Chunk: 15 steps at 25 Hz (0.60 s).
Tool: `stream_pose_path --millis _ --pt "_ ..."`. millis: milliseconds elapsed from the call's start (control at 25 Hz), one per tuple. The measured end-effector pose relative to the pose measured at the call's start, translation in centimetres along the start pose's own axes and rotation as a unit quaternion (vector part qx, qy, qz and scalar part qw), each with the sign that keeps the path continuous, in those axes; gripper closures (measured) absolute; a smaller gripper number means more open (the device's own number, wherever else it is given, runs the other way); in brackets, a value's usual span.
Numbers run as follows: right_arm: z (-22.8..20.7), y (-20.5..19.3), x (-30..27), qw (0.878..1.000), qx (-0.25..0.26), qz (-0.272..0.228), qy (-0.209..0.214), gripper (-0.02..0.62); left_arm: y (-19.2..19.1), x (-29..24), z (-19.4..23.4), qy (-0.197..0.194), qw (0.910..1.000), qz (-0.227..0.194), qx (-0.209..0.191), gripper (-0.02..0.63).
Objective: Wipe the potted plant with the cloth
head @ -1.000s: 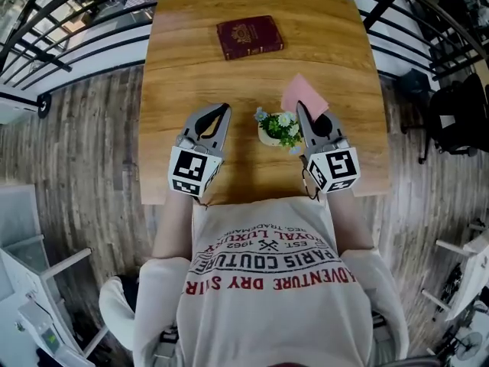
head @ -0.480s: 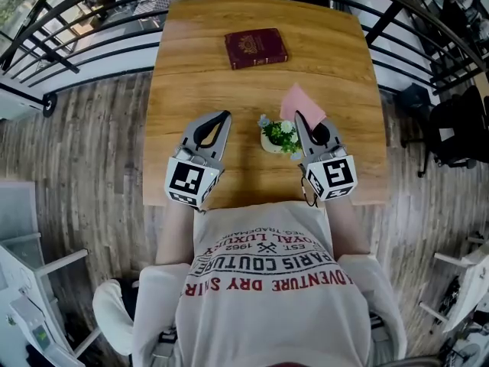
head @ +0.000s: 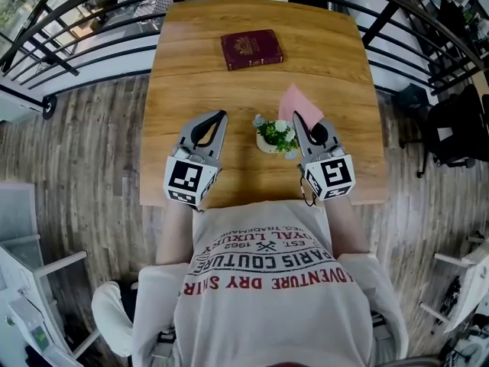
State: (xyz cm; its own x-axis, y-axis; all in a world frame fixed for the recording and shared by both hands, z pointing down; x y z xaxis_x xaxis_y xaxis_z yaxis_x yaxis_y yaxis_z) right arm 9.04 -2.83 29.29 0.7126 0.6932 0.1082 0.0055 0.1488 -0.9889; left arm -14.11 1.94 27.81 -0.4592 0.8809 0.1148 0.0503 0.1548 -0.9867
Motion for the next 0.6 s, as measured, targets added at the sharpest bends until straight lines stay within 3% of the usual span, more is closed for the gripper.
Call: stream_pose_path --millis 600 --pt "-1.0 -0.2 1.0 1.000 -0.003 0.001 -0.019 0.560 0.5 -0.6 -1.5 -0.005 0.9999 -0.001 -0.011 0.589"
Point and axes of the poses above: the fingertips, and each gripper's own axes: x backward along the fingers, z to its left, y out of its top, the point moved 7 cm from there along x, backward along the fingers, and after that the axes turned 14 degrees about -z, right-handed, at the moved point
